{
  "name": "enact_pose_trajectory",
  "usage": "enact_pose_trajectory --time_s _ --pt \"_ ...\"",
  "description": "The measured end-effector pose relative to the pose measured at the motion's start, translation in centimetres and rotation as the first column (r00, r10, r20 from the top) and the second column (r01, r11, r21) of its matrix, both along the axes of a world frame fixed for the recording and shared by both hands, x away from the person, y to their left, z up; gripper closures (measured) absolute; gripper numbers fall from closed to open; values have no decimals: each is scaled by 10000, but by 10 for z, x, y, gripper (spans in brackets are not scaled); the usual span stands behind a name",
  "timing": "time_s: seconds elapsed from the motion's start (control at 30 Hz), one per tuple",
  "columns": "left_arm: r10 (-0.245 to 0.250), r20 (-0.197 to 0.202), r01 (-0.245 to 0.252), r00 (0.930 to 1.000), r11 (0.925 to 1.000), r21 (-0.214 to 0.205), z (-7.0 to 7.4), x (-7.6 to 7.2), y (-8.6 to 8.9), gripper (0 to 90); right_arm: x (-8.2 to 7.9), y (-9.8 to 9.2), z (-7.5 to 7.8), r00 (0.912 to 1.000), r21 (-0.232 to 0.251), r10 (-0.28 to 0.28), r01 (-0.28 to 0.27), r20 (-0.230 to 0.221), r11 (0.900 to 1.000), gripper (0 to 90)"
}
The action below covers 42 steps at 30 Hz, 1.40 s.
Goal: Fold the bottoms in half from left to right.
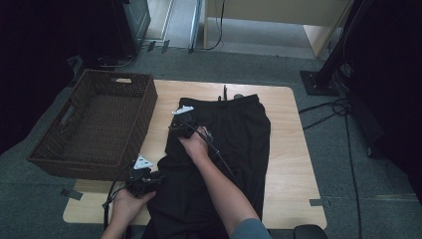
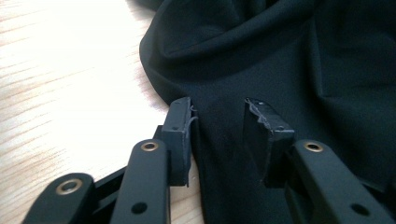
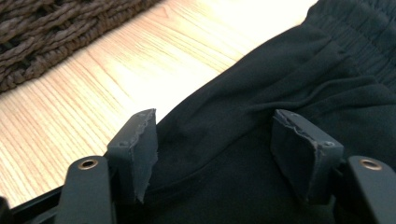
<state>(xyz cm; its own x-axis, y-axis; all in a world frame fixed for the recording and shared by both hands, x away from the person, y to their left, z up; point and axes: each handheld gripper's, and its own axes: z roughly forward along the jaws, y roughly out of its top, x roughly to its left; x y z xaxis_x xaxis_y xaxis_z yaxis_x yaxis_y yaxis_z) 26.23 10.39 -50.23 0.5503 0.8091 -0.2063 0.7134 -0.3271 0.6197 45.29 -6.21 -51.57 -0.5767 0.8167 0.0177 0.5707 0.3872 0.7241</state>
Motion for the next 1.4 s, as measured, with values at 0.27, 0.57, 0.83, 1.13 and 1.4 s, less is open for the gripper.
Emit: enact_pose_trajectory --time_s 0.27,0.57,0.83,1.13,1.4 --pt "-46 -40 45 10000 9999 -159 -1 -1 -4 700 -4 -5 -4 9990 410 -136 119 418 9991 424" --pt "-180 -170 173 9997 9991 -382 -3 -1 -5 812 -7 -9 -4 9980 510 -448 425 451 9978 682" --pt "77 -283 -90 9996 9989 -471 -1 2 3 862 -7 -9 -2 9986 561 -410 391 332 9977 786" --pt "309 -222 -317 9993 9988 -373 5 2 12 669 -6 -10 -2 9991 524 -293 276 305 9982 793" --pt "425 -248 -421 9988 9990 152 4 1 12 567 -6 -10 -2 9991 447 -239 223 351 9988 793"
